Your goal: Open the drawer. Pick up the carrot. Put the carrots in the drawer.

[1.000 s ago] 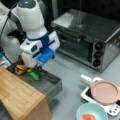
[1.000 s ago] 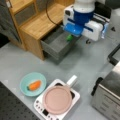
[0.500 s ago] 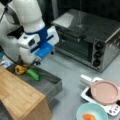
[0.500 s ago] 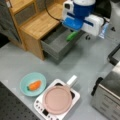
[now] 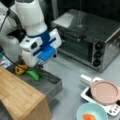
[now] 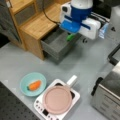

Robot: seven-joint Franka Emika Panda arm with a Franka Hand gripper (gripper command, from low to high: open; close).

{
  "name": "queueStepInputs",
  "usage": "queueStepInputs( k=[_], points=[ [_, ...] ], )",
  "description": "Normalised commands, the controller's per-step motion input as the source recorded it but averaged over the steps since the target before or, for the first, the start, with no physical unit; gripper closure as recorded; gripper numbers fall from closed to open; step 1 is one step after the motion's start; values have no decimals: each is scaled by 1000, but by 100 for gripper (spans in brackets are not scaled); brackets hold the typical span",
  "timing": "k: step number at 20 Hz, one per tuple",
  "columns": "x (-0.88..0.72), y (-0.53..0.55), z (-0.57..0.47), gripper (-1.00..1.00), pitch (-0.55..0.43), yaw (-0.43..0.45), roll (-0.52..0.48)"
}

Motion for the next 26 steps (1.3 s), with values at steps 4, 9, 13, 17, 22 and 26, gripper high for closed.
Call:
queueStepInputs(
  k=[4, 9, 13, 17, 22, 26],
  points=[
    [540, -110, 119, -100, 137, 10, 41],
    [456, -86, 108, -100, 112, 22, 16],
    [337, -152, 95, -100, 86, 106, 0],
    [376, -211, 61, -100, 78, 120, -2],
    [485, -196, 69, -100, 137, 80, -7],
    [510, -101, 182, -100, 213, 73, 62]
  ],
)
